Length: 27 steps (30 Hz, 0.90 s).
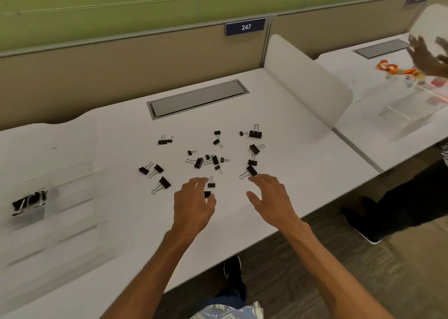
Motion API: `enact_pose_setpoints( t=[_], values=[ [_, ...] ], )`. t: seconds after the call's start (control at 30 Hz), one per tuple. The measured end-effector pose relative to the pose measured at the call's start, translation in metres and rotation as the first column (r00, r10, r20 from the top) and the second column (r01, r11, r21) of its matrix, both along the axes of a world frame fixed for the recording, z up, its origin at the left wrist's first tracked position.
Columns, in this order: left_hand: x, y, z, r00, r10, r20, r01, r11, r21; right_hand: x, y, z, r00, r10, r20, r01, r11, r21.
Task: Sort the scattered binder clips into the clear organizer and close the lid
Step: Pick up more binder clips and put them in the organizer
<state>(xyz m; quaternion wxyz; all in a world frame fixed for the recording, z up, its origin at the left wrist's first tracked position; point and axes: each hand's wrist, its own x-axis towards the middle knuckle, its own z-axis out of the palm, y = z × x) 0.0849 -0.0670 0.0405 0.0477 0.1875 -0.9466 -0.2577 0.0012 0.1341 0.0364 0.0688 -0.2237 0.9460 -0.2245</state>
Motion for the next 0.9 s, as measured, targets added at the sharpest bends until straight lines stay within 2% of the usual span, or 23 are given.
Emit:
enact_pose_setpoints(
  t=[0.33, 0.47, 0.73, 0.9],
  values=[
    [-0.1, 0.011, -0.021, 0.999, 0.024, 0.049, -0.026, 0.999, 0.045, -0.113, 0.004, -0.015, 0.999, -0.003, 0.038, 0.004, 1.0, -0.029],
    [-0.128, 0.013, -0.03, 0.999, -0.016, 0.03, 0.012, 0.991, 0.135, -0.147, 0.001, -0.025, 0.997, -0.007, 0.079, 0.009, 1.0, -0.029],
    [-0.17, 0.022, -0.036, 0.998, -0.036, 0.042, 0.028, 0.984, 0.177, -0.211, -0.009, -0.036, 0.988, -0.014, 0.155, 0.017, 1.0, -0.018],
    [-0.193, 0.027, -0.041, 1.0, -0.01, 0.024, 0.005, 0.977, 0.212, -0.263, -0.021, -0.044, 0.988, -0.006, 0.156, -0.002, 0.999, 0.05]
  ],
)
